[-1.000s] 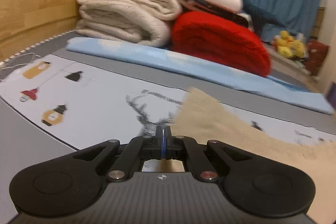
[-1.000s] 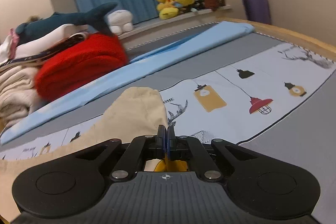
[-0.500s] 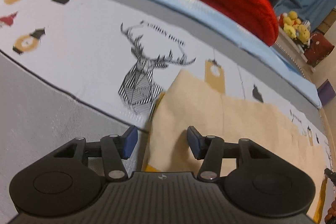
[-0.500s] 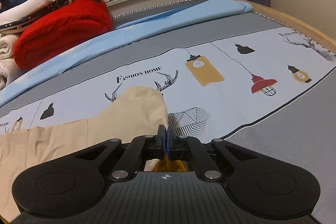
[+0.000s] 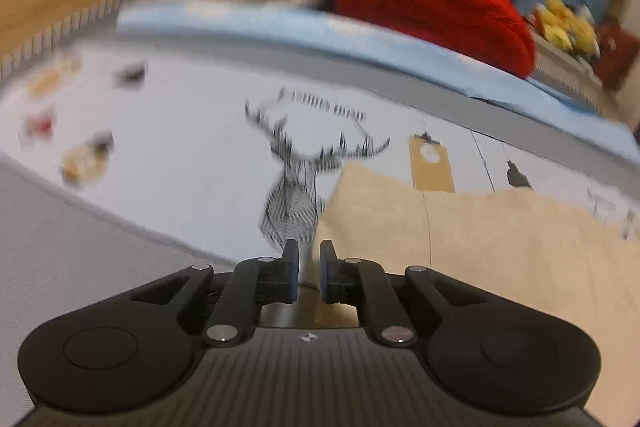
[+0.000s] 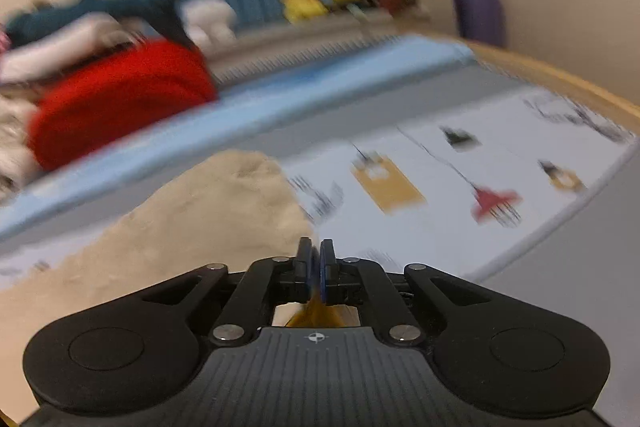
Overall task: Fold large clothes
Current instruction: 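Lay the hem down on the jacket and open both tools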
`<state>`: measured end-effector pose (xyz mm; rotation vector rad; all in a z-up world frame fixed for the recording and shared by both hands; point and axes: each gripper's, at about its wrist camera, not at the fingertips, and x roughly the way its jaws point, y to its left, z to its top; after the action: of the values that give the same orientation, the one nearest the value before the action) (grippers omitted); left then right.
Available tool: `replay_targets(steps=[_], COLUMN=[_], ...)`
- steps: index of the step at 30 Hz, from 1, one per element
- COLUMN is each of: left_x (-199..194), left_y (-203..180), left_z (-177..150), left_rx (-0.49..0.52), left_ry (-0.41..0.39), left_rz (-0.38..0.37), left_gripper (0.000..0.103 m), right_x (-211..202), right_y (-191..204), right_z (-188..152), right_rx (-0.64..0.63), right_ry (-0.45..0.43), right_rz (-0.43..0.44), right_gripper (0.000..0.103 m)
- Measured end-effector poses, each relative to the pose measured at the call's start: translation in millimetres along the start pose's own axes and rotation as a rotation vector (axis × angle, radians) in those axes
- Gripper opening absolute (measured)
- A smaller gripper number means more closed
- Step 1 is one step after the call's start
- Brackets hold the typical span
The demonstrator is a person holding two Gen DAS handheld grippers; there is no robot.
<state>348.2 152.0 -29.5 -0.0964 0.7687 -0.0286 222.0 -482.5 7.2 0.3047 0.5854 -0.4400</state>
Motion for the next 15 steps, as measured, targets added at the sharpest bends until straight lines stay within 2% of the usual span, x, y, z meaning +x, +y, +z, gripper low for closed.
replay_targets(steps=[2, 4, 5, 7, 8, 9, 10, 11, 12, 13, 14, 15], left_x=[-17.5, -31.7, -34.4, -32.8, -29.9, -24.4, -18.4, -12.8, -11.7, -16.4, -19.5, -21.8], left_y=[-3.2, -9.4, -14.7, -29.9, -38.3, -48.6, -56.1, -61.7, -63.8, -62.2, -59.2, -54.4], left_z=[0.7, -0.9, -3.7, -18.5, -28.9, -44.3, -58.4, -73.5, -84.0, -85.4, -82.1, -78.8], left_rx=[0.015, 0.035, 0.062, 0.144, 0.200, 0.286, 0.370, 0.461, 0.527, 0.542, 0.520, 0.480], left_ry=[-0.039, -0.039, -0.016, 0.087, 0.143, 0.207, 0.264, 0.319, 0.342, 0.330, 0.339, 0.358], left_rz=[-0.057, -0.197, -0.279, -0.434, -0.473, -0.476, -0.444, -0.395, -0.359, -0.354, -0.349, -0.338], left_gripper=[0.010, 0.010, 0.012, 0.024, 0.034, 0.040, 0.040, 0.040, 0.040, 0.040, 0.040, 0.040], right_x=[-3.8, -13.7, -19.4, -25.5, -27.9, -28.8, -28.1, -25.2, -21.2, -18.6, -20.1, -25.6], right_y=[-4.4, -9.4, -10.8, -12.4, -12.0, -11.5, -10.3, -9.8, -9.6, -10.4, -13.6, -17.5], right_z=[1.1, 2.6, 2.1, -2.0, -7.8, -13.4, -22.0, -33.6, -46.2, -62.1, -75.6, -80.2], right_rx=[-0.011, -0.023, -0.043, -0.093, -0.135, -0.173, -0.221, -0.283, -0.353, -0.435, -0.507, -0.541], right_ry=[-0.005, -0.022, -0.025, 0.009, 0.052, 0.096, 0.161, 0.245, 0.325, 0.392, 0.418, 0.401], right_rz=[-0.029, -0.003, 0.026, 0.127, 0.193, 0.237, 0.279, 0.301, 0.286, 0.244, 0.207, 0.199], right_gripper=[0.006, 0.007, 0.007, 0.007, 0.007, 0.007, 0.007, 0.007, 0.007, 0.007, 0.007, 0.006])
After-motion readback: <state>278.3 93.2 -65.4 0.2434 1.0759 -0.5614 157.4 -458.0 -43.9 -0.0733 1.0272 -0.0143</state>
